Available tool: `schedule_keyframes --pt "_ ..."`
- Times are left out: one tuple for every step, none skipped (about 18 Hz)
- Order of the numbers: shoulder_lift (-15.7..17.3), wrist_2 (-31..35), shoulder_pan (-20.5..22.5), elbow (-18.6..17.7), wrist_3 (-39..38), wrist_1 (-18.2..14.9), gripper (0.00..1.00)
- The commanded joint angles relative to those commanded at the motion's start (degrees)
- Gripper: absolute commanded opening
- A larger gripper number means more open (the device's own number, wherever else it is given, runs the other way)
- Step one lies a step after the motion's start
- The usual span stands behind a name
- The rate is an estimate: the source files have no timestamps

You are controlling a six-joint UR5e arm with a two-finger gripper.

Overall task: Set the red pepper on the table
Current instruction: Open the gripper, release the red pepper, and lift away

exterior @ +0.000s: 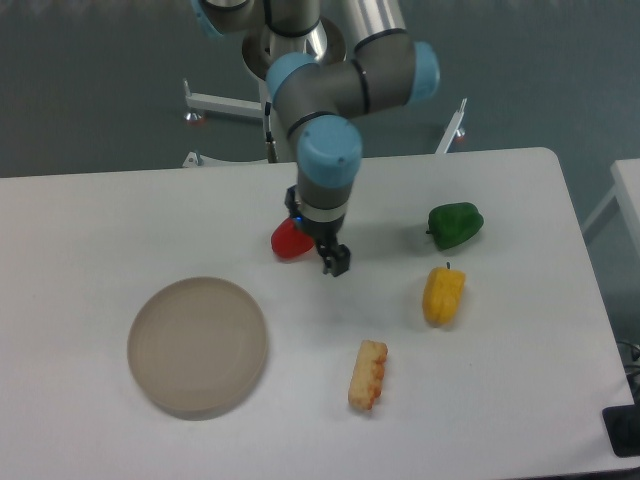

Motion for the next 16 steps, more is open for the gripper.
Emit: schedule_keyframes --pt "-0.44 0.00 1.23 0.80 0.09 0.00 1.00" --pt "-1.32 0.00 2.11 1.85 0.78 0.00 1.00" --pt "-2.20 -0.09 2.38 3.34 2.45 -0.26 1.00" --pt "-2.99 0.09 2.64 4.66 4.38 -0.44 1.00" --pt "-3.60 0.26 3.17 6.41 4.57 -0.61 1.00" --pt "-3.70 0.18 3.35 7.73 4.57 -1.75 1.00" --pt "-3.87 0.18 3.96 9.66 5.09 -3.76 1.00" --pt "-4.48 0.18 4.57 11.94 5.10 -6.65 1.00" --pt "-5.36 0.44 4.67 14.49 5.10 -9.73 1.00" --pt "-6.76 1.83 4.67 17.91 5.10 -12.71 1.00" --pt "-7.56 2.46 4.58 19.60 5.10 -13.35 1.00" --pt "-8.17 2.38 4.49 20.74 5.10 -13.36 1.00" --pt "-8.79 2.37 4.49 21.80 5.10 -13.36 1.00" --pt "-8.88 2.29 4.49 21.90 5.10 -13.45 1.00" --pt "-8.80 2.03 4.58 21.64 5.10 -13.36 1.00" --pt "-8.71 1.68 4.67 21.55 5.19 -13.27 1.00"
